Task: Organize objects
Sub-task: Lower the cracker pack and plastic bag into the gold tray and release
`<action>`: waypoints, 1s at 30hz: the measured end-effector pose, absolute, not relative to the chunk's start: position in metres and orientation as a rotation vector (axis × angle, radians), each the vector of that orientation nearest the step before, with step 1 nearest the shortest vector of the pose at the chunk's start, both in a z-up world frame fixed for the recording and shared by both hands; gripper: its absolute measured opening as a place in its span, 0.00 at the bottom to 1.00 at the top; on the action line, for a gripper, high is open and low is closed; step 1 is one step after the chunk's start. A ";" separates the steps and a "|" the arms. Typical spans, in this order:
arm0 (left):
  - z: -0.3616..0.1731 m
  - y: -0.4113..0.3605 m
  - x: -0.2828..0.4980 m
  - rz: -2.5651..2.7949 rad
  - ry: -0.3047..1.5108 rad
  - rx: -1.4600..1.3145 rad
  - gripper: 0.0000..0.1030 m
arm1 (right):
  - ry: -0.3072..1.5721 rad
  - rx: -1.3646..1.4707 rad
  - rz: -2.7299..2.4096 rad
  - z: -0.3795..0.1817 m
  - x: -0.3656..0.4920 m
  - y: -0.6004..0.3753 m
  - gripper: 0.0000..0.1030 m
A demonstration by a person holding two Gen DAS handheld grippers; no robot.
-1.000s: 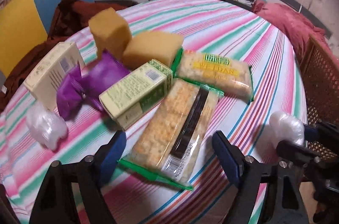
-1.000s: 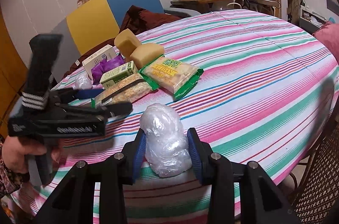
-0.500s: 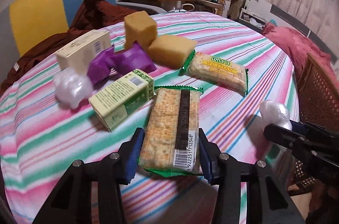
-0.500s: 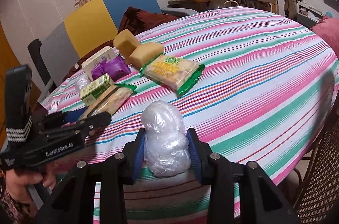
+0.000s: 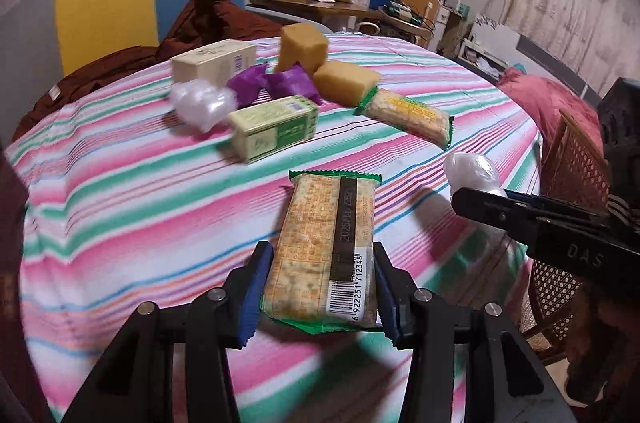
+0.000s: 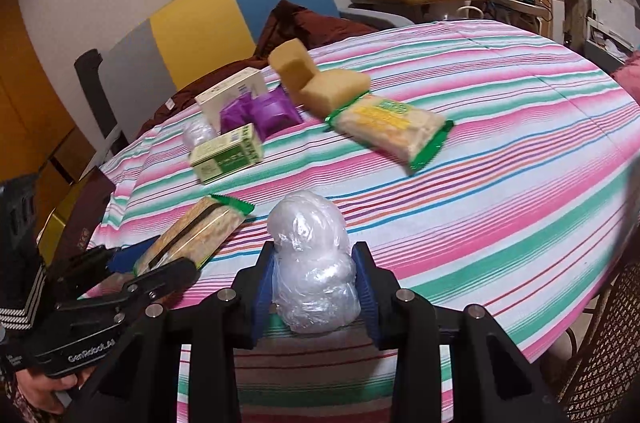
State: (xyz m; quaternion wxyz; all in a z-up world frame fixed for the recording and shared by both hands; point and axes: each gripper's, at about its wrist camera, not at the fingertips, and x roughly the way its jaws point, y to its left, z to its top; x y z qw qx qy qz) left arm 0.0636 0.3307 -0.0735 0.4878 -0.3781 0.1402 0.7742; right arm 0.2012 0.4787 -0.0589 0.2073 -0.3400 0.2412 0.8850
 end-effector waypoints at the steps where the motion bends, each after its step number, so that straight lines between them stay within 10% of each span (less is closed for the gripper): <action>1: -0.073 0.326 0.063 1.888 0.329 -0.923 0.47 | 0.663 -0.953 2.472 -0.058 0.199 0.475 0.36; 30: -0.017 0.090 -0.005 2.395 -0.142 -0.962 0.47 | 0.468 -1.021 2.915 -0.004 0.108 0.328 0.36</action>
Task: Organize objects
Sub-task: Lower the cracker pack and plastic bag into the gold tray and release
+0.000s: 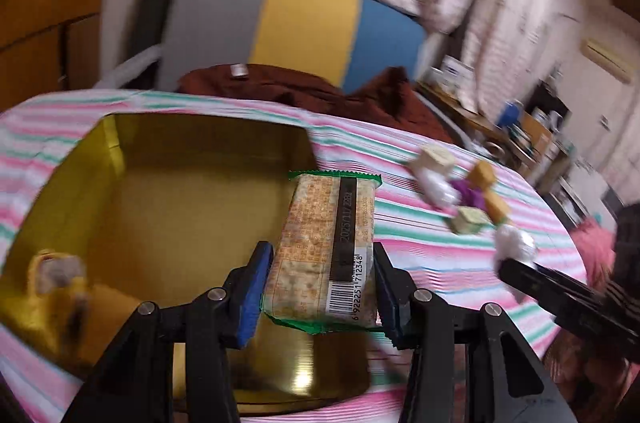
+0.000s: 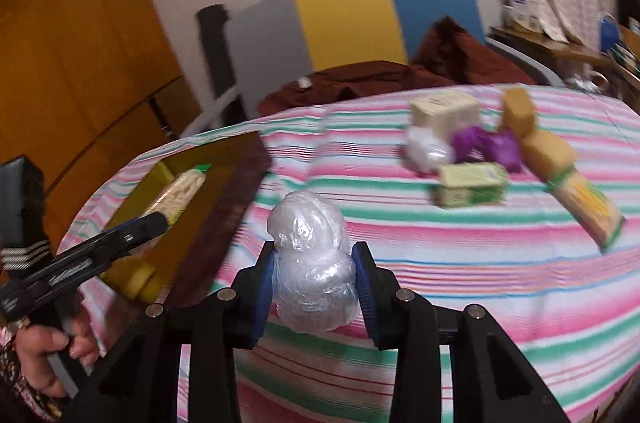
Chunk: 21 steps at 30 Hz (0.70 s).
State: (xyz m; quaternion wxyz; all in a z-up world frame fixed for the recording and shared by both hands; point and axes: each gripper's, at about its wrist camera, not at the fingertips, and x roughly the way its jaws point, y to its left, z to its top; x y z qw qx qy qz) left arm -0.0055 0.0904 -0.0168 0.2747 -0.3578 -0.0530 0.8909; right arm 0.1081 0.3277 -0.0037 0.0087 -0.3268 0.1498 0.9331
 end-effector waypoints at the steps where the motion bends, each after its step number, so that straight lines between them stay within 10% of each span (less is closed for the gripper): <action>1: -0.017 0.083 -0.009 2.418 -0.151 -0.972 0.47 | 0.455 -1.027 2.939 -0.001 0.104 0.319 0.36; 21: -0.051 -0.035 -0.100 2.600 -0.363 -1.276 0.51 | 0.250 -1.286 3.146 -0.006 0.042 0.202 0.36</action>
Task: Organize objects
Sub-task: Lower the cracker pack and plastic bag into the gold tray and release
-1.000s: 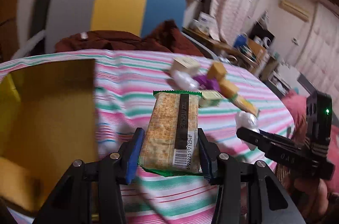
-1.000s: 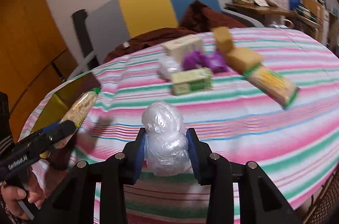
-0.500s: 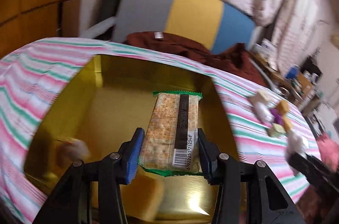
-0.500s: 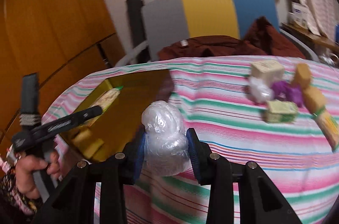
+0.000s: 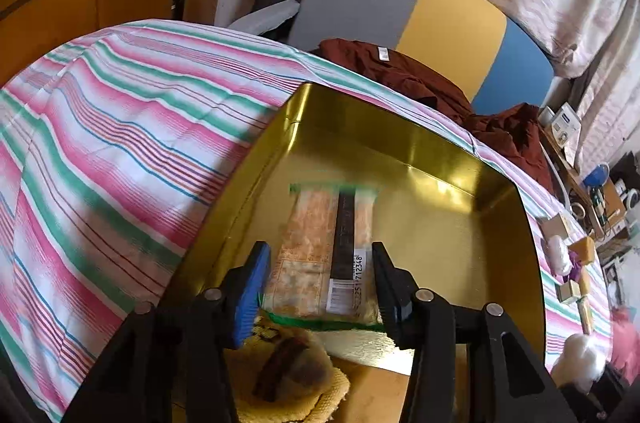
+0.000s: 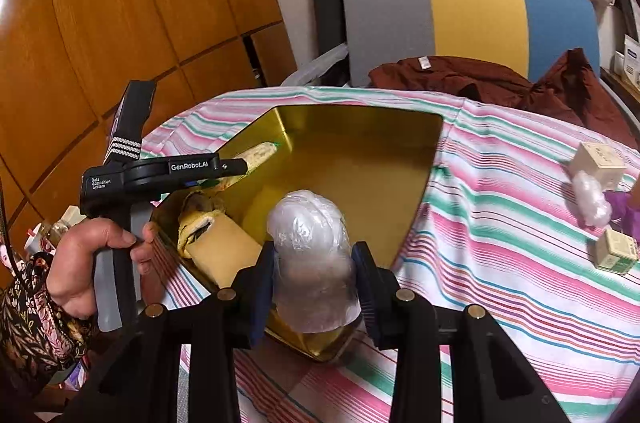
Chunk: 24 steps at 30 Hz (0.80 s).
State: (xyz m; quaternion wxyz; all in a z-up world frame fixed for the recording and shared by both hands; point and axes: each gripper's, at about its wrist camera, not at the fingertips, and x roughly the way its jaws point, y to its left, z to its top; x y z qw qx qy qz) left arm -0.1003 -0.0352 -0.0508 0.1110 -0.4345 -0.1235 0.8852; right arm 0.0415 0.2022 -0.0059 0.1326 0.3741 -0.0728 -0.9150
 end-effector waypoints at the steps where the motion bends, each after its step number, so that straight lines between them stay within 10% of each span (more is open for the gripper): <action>1: -0.050 -0.037 -0.100 2.596 -0.388 -1.265 0.53 | -0.215 1.097 -2.648 -0.008 0.039 0.201 0.36; 12: -0.013 -0.080 -0.059 2.728 -0.676 -0.990 0.94 | -0.261 1.213 -2.597 -0.024 0.005 0.185 0.36; 24: -0.002 -0.092 -0.053 2.773 -0.739 -1.000 0.96 | -0.423 1.287 -2.462 -0.037 -0.050 0.147 0.46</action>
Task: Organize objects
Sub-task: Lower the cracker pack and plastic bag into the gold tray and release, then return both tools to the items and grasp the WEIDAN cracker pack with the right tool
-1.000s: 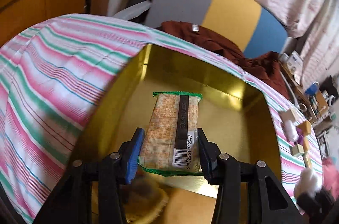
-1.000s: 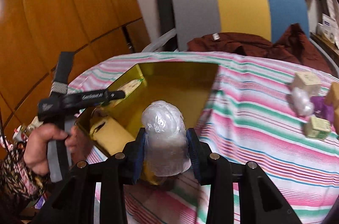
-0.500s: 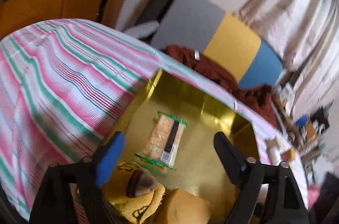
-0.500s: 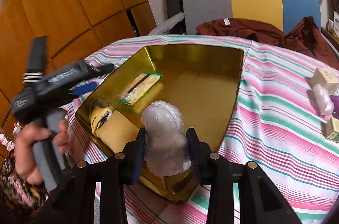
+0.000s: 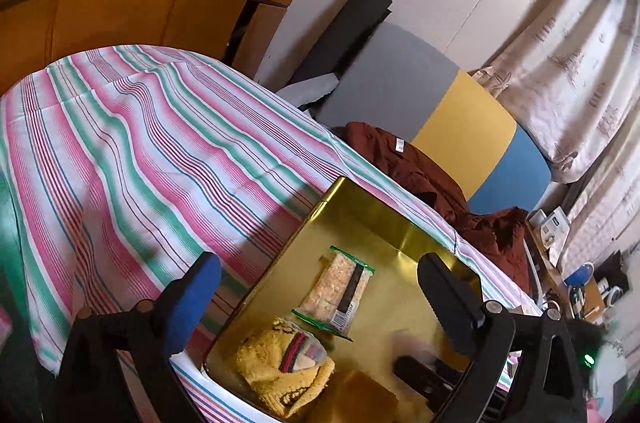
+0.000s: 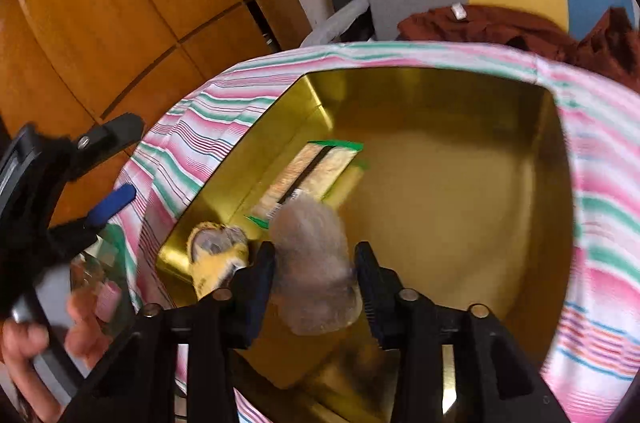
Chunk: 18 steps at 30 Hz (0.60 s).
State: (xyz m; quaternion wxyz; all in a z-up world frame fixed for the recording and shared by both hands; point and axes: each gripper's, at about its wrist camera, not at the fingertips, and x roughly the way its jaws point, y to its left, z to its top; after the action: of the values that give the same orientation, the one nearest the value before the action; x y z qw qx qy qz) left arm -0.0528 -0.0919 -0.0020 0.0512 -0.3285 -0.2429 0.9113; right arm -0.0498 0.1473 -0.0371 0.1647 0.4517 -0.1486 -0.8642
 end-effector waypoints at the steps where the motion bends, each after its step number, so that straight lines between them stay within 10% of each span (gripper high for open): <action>1: -0.001 -0.091 -0.052 2.771 -0.736 -1.000 0.97 | -0.462 1.298 -2.462 -0.038 -0.050 0.150 0.46; 18: 0.002 -0.035 -0.038 2.668 -0.552 -0.995 1.00 | -0.303 1.114 -2.718 0.001 0.008 0.211 0.47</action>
State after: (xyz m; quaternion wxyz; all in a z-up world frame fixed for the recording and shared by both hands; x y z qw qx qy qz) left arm -0.0380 -0.0352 0.0021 0.1202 -0.3406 -0.1890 0.9131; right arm 0.0081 0.2114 0.0011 0.0943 0.3756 -0.1023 -0.9163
